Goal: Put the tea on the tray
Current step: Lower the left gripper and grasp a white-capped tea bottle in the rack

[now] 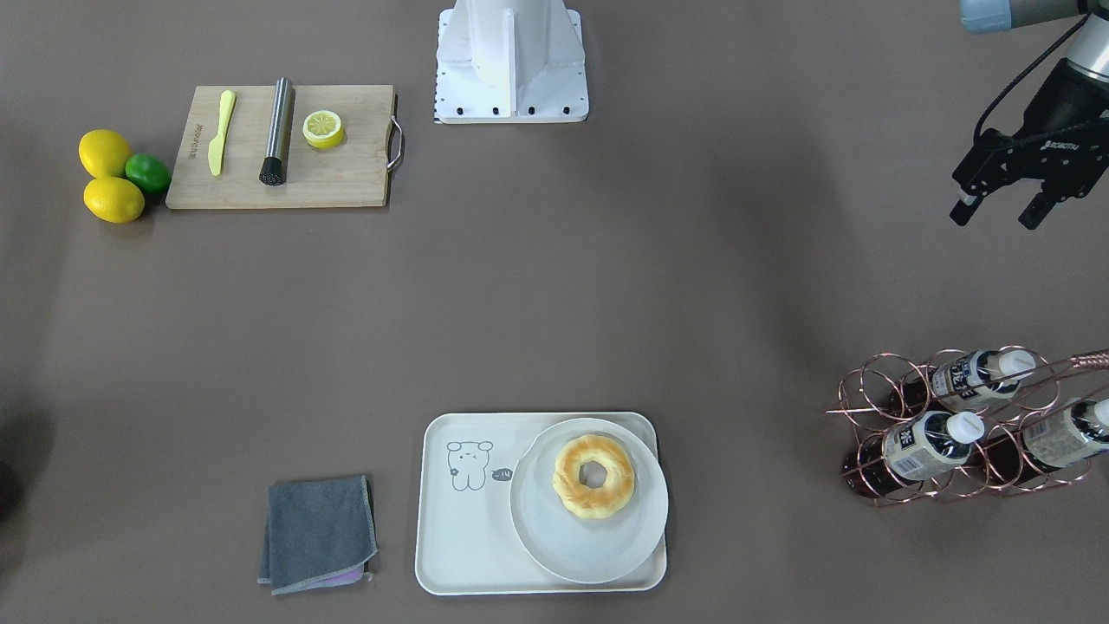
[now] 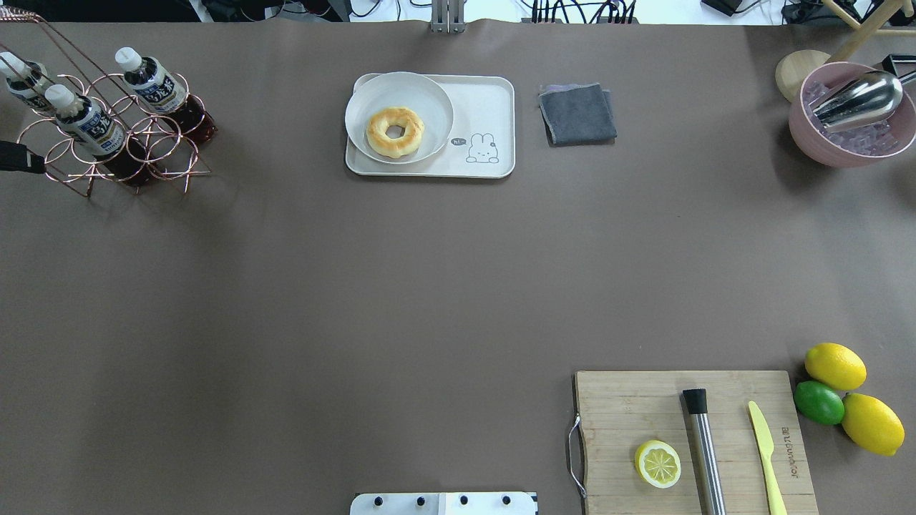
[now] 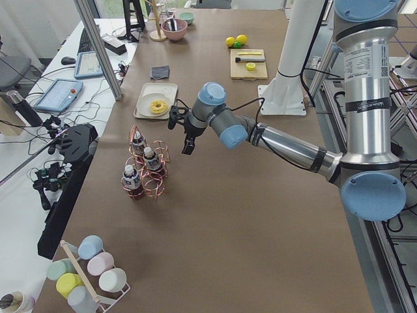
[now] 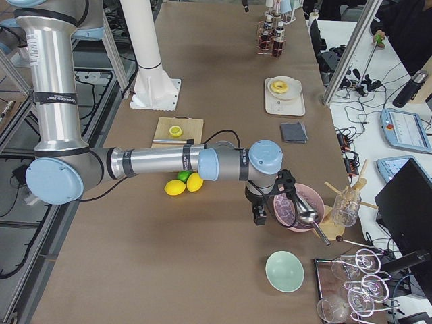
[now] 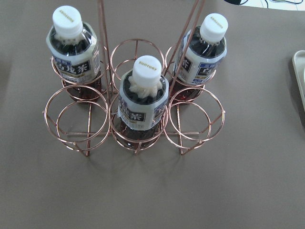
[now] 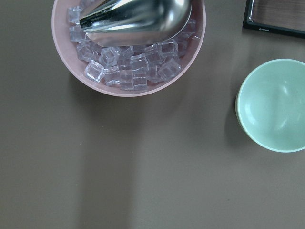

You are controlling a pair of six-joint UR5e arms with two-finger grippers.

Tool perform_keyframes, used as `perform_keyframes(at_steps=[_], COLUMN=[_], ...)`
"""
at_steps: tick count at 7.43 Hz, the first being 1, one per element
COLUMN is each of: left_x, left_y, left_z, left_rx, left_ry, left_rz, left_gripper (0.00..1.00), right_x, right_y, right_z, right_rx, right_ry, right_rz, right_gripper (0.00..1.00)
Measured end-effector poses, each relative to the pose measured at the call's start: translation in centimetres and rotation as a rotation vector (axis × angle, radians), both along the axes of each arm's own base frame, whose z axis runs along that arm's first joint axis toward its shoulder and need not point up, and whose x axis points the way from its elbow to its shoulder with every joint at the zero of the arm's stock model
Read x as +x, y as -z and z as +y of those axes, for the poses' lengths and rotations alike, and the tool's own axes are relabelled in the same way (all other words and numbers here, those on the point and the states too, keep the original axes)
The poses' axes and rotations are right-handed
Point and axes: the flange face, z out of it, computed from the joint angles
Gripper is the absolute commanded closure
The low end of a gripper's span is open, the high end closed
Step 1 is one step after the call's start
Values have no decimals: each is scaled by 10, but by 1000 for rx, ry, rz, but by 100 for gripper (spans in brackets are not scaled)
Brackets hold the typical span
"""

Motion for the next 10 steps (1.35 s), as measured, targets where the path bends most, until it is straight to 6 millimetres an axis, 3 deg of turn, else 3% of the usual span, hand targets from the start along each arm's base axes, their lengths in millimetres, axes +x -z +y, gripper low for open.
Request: perform_keyframes(at_steps=[2,7,10], left_x=[14,34,32], left_y=[14,2,-3], left_z=[-24,-78,-116], left_rx=[30,113,118], left_ry=[-33,-105,-80], left_rz=[-95,-190,-190], left_gripper=[2,3,3], right_x=[0,2,2], right_y=[-2,-8,-8], right_z=[2,7,8], right_rx=[-4,-15,-14], right_ry=[0,-3,-2], right_rz=[1,1,-7], right_gripper=[0,0,0])
